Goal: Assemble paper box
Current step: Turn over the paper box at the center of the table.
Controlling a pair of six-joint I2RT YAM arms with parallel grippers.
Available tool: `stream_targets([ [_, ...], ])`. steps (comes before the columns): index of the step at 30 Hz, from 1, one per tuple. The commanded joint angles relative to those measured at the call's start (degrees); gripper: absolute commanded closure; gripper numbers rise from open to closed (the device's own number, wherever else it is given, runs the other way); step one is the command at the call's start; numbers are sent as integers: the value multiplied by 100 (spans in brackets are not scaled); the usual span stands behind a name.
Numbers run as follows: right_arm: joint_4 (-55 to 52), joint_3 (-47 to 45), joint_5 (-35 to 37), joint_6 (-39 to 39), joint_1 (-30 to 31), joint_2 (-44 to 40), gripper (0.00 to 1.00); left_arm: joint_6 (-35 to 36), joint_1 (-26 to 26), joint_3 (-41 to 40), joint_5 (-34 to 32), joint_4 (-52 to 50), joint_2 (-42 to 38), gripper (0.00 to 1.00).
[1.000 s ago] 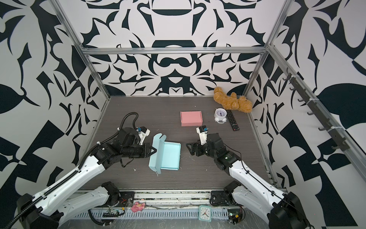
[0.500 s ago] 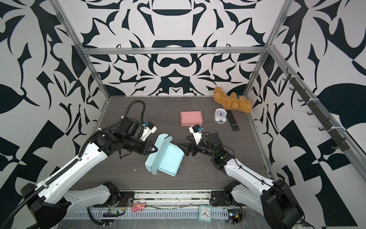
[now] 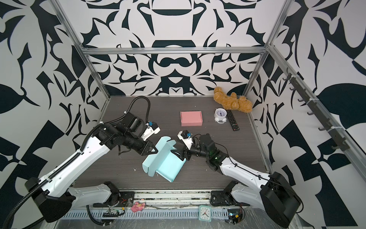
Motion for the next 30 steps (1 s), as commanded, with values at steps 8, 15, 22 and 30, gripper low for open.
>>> stream_targets([
  [8, 21, 415, -118, -446, 137, 22, 36, 247, -2, 60, 299, -322, -4, 92],
  [15, -120, 504, -286, -604, 243, 15, 46, 252, -28, -6, 309, -280, 15, 92],
  [22, -173, 507, -289, -648, 306, -10, 68, 261, -28, 18, 239, -290, 45, 92],
  [30, -376, 583, -249, -785, 420, -7, 77, 260, -28, 64, 12, -381, 88, 92],
])
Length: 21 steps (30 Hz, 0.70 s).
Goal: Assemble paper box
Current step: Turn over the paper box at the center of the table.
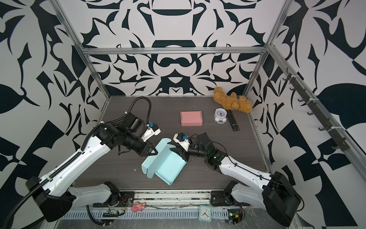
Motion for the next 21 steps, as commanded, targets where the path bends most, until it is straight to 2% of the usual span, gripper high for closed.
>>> stream_targets([
  [1, -11, 263, -46, -103, 70, -25, 78, 133, -11, 66, -59, -289, 77, 91],
  [14, -263, 310, 373, -302, 185, -63, 93, 134, -11, 68, -261, -303, 84, 90],
  [18, -183, 128, 964, -346, 193, -257, 96, 45, -11, 103, -676, -369, 78, 83],
  [21, 12, -90, 1167, -318, 193, -460, 96, -43, -2, 93, -910, -310, 21, 73],
])
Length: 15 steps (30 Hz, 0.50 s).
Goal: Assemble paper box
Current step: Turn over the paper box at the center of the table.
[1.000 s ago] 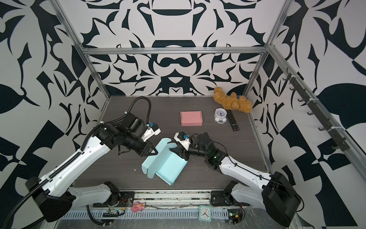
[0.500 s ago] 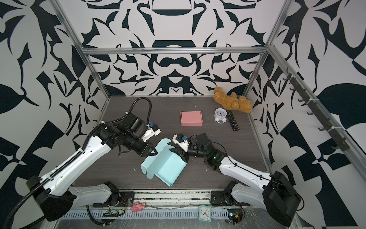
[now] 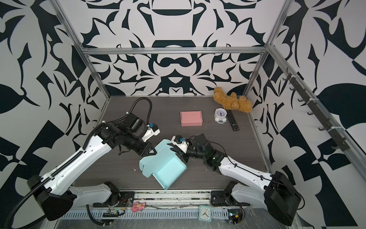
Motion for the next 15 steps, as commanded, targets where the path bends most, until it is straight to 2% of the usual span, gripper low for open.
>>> stream_targets([
  [1, 380, -114, 448, -3, 7, -323, 97, -33, -2, 84, -360, -183, -73, 69],
  [6, 533, -293, 901, 89, 7, -428, 96, -234, 16, -121, -668, 121, -270, 45],
  [9, 572, -398, 1158, 145, 8, -462, 94, -427, 16, -492, -1148, 548, -453, 31],
  [12, 578, -448, 1315, 256, 7, -438, 94, -714, 16, -1041, -1447, 1218, -730, 23],
  [15, 481, -455, 1458, 367, 7, -437, 94, -1005, 16, -1629, -1514, 2071, -1108, 20],
])
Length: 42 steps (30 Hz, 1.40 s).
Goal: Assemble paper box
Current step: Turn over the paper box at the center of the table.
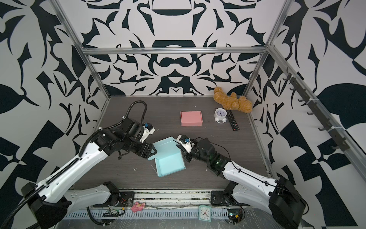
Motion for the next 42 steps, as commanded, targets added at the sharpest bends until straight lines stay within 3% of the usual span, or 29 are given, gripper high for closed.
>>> stream_targets([
  [1, 253, 13, 361, 239, 10, -84, 94, -462, 13, -527, -318, 1059, -401, 20],
  [5, 375, -188, 555, 318, 5, -137, 94, -908, 20, -1228, -425, 1962, -680, 16],
  [7, 345, -194, 583, 376, 10, -124, 94, -1193, 29, -1464, -647, 2254, -638, 9],
  [12, 304, -158, 540, 420, 10, -52, 93, -1348, 97, -1736, -856, 2813, -337, 8],
  [20, 214, -79, 548, 538, 1, -24, 93, -1240, 871, -2461, -446, 4301, -221, 4],
  [25, 21, 77, 569, 596, -9, 121, 94, -1194, 1412, -2852, 639, 5519, 99, 9],
  [37, -61, 177, 600, 657, -85, 249, 94, -662, 1452, -2798, 1360, 5971, 799, 14],
  [42, -33, 178, 594, 661, -103, 292, 94, -539, 1461, -2826, 1450, 5988, 808, 32],
])
